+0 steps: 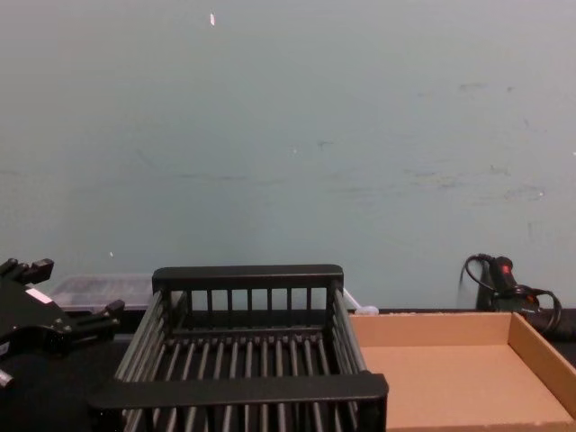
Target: Pick up the white tape and place it into the black box , Pick up the silver tape and place it into the brown box.
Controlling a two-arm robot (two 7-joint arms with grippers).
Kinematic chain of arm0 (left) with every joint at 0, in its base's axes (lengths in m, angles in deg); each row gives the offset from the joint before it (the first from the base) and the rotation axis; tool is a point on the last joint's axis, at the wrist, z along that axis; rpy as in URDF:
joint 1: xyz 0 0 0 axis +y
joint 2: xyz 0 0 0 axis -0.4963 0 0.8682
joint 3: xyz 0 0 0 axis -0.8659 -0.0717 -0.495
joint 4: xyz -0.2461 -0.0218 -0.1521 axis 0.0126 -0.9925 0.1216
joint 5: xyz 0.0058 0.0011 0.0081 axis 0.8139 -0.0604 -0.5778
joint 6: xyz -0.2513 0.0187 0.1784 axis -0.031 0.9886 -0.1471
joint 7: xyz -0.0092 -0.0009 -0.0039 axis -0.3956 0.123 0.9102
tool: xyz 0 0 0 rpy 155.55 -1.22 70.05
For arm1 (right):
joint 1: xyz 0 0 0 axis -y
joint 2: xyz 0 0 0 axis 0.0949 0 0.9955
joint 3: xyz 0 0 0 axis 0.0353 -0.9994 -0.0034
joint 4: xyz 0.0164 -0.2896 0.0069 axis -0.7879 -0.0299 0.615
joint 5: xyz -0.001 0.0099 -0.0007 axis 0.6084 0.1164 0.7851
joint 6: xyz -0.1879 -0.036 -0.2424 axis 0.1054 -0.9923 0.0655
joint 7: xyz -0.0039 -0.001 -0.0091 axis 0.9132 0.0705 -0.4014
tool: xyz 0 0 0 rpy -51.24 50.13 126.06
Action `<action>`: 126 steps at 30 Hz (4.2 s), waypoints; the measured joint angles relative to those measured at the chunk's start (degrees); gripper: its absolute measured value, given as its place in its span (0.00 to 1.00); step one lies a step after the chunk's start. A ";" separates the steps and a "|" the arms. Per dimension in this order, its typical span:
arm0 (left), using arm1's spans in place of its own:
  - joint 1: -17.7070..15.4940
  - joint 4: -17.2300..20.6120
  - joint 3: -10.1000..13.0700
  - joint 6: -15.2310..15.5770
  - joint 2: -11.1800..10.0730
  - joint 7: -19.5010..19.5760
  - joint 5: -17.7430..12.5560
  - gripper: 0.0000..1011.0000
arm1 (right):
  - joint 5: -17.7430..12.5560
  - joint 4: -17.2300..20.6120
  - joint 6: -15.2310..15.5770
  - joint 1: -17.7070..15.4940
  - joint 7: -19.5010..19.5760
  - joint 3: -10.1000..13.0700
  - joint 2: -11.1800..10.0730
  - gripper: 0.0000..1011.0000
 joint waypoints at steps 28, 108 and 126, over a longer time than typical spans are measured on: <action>0.00 0.00 0.00 0.00 0.00 0.00 0.00 0.99 | -0.14 0.99 -1.43 -0.45 -0.61 1.12 0.32 0.13; 0.00 0.00 0.00 0.00 0.00 0.00 0.00 0.99 | 5.02 -13.49 -2.87 23.30 0.18 -7.32 12.01 0.81; 0.00 0.00 0.00 0.00 0.00 0.00 0.00 0.99 | 3.86 -9.64 -2.95 20.79 -2.94 -7.05 10.02 0.99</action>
